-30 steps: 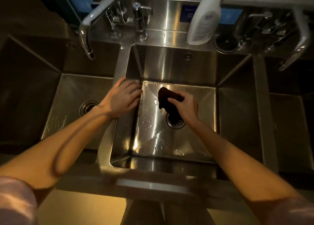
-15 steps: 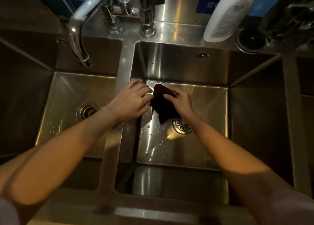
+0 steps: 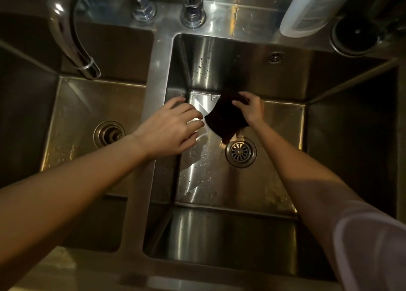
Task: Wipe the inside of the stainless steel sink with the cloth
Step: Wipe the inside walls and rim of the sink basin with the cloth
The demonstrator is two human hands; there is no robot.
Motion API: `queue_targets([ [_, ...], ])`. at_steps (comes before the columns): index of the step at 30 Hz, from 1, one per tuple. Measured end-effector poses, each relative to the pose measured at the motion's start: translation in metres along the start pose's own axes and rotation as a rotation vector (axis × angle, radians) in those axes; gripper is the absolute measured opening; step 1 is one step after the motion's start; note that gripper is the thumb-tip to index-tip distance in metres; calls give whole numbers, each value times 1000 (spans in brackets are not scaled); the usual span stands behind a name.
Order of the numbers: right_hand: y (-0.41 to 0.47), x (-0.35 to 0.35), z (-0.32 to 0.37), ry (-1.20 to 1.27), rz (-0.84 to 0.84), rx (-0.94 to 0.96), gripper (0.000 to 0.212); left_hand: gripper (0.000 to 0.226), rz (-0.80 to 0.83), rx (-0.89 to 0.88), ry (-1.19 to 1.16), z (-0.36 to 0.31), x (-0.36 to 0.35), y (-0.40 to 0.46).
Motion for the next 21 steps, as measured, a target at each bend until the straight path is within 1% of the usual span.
queue_targets([
  [4, 4, -5, -10, -40, -75, 1, 43, 44, 16, 11, -19, 3, -1, 2],
  [7, -3, -15, -13, -107, -118, 52, 40, 42, -1, 2, -43, 3, 1, 2],
  [11, -23, -36, -5, -366, -179, 141, 39, 46, -37, -11, -76, 2, 8, 2],
  [13, -28, -50, -8, -448, -146, 147, 46, 49, -45, -9, -90, 2, 9, 2],
  [16, -29, -76, -20, -547, -35, 142, 74, 47, -20, -9, -90, 2, 7, 2],
  [18, -29, -87, -26, -603, 1, 138, 89, 46, -8, -9, -88, 3, 5, 2],
  [19, -28, -92, -27, -637, 4, 142, 93, 45, -9, -8, -86, 3, 5, 2],
  [21, -26, -99, -29, -716, -4, 165, 93, 43, -12, -10, -83, 4, 5, 1],
])
Point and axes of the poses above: each hand's wrist, its own y-axis towards the middle knuckle, its own x-axis out of the back of the hand, z = x × y, the point moved 10 cm from there along y, towards the middle knuckle, and after that the axes turned 10 degrees about z, right-handed, at the moved point
